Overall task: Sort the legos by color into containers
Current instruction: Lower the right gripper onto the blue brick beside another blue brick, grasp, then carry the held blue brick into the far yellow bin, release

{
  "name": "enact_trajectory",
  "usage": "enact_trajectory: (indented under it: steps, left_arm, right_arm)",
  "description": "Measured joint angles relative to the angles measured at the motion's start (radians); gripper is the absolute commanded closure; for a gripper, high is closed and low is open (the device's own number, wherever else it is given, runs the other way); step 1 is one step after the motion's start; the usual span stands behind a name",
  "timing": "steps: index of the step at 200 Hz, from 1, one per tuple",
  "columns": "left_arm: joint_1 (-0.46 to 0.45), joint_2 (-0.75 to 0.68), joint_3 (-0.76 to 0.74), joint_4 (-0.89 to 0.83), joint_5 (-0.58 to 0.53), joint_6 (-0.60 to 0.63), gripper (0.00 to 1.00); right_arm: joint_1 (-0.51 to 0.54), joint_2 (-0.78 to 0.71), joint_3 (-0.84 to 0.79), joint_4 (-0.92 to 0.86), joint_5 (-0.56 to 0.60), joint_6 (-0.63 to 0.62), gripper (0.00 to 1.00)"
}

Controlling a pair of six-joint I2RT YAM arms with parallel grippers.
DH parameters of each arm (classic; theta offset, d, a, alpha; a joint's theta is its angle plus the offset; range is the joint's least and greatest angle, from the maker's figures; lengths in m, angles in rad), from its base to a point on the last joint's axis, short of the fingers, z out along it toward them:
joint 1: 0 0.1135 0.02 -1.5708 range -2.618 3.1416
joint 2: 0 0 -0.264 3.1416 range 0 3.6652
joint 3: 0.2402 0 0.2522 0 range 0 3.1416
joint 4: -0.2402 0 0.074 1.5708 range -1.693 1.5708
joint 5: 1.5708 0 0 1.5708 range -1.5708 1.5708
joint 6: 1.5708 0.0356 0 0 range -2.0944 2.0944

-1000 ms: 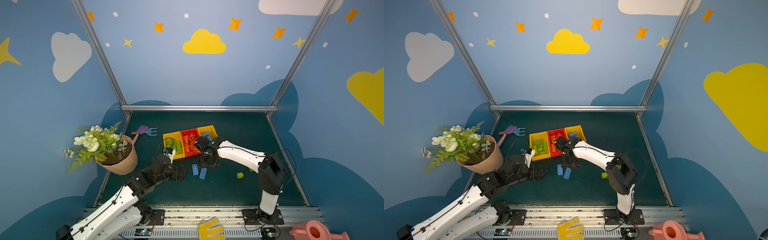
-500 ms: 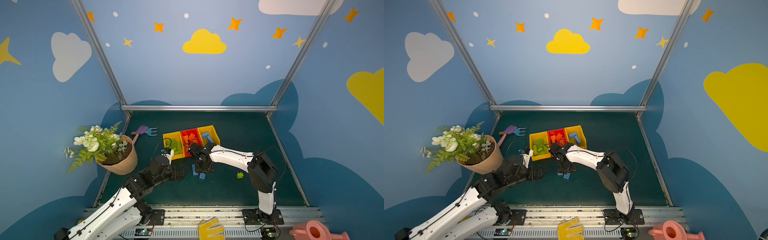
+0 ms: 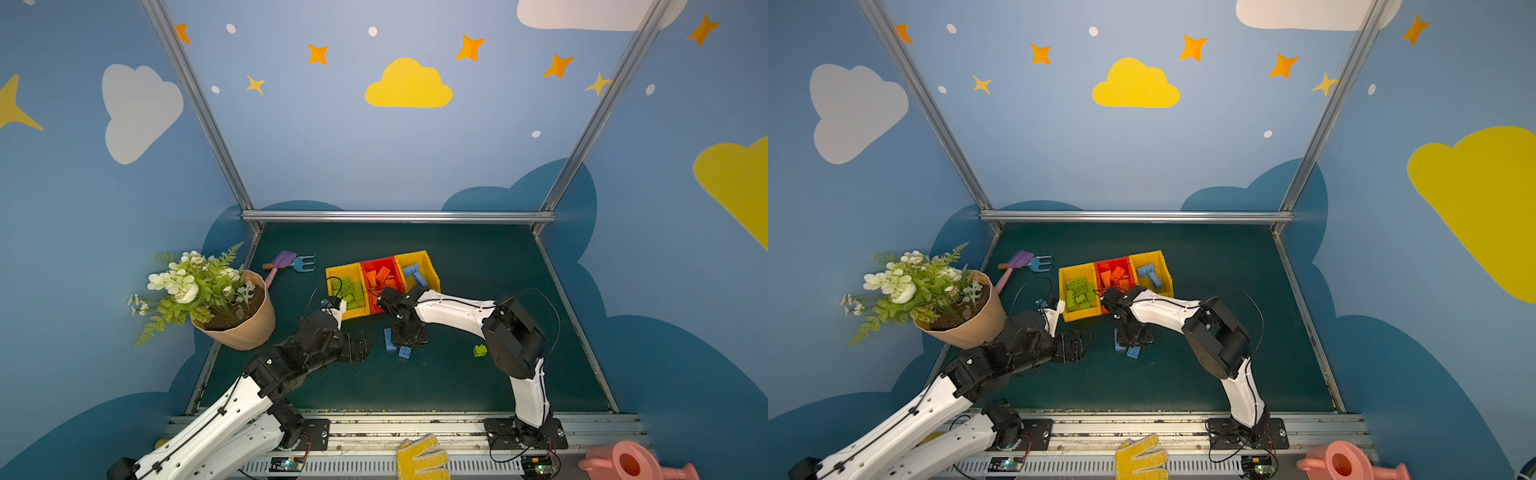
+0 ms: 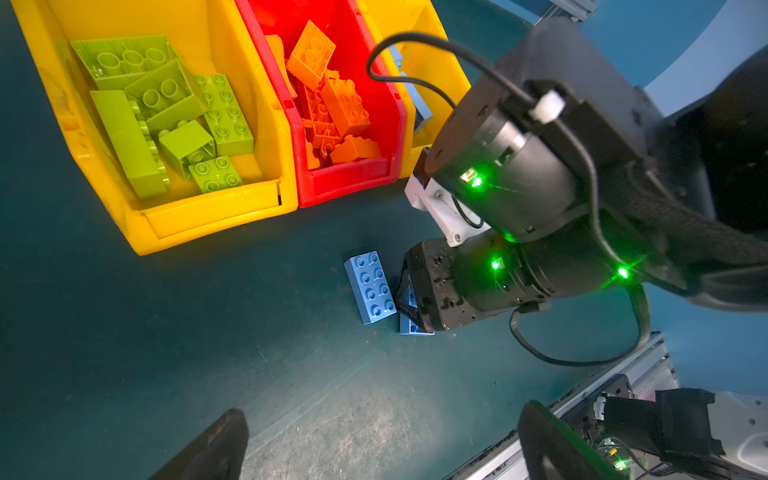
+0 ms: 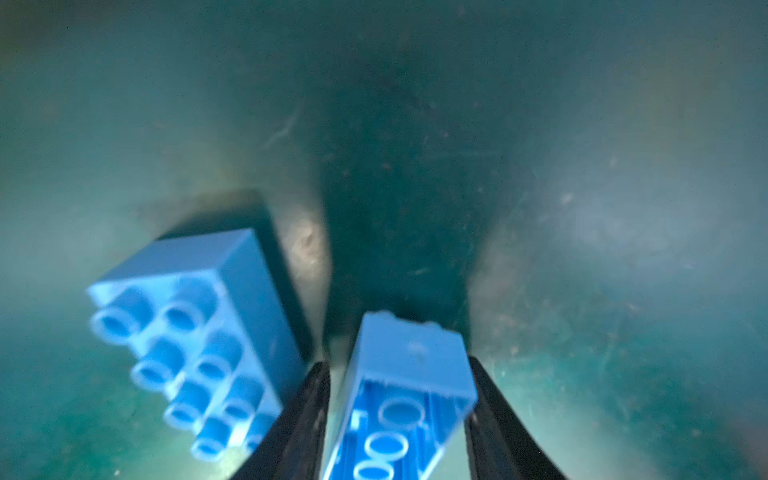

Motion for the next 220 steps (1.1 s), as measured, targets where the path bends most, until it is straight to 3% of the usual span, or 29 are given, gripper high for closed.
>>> enact_trajectory:
  steps: [32,79,117,164,220]
  left_arm:
    - [0.0,0.006,0.0,0.002,-0.001,0.003,0.0]
    - [0.0,0.15,0.04,0.064,0.017,0.038,0.0]
    - [0.0,0.284,0.134,0.118,0.04,0.085,0.0]
    - [0.0,0.415,0.232,0.118,0.037,0.116,0.0]
    - [0.006,0.447,0.268,0.058,-0.007,0.127,0.0]
  right_arm:
    - [-0.017,-0.018,-0.019,0.005,-0.014,0.005,0.71]
    - [-0.071,-0.141,-0.002,-0.045,0.014,-0.048,0.72]
    - [-0.198,-0.178,0.175,-0.09,0.086,-0.164,0.71]
    - [-0.32,-0.033,0.442,-0.113,0.156,-0.319,0.69]
    - [-0.353,0.257,0.724,-0.171,0.155,-0.428,0.65]
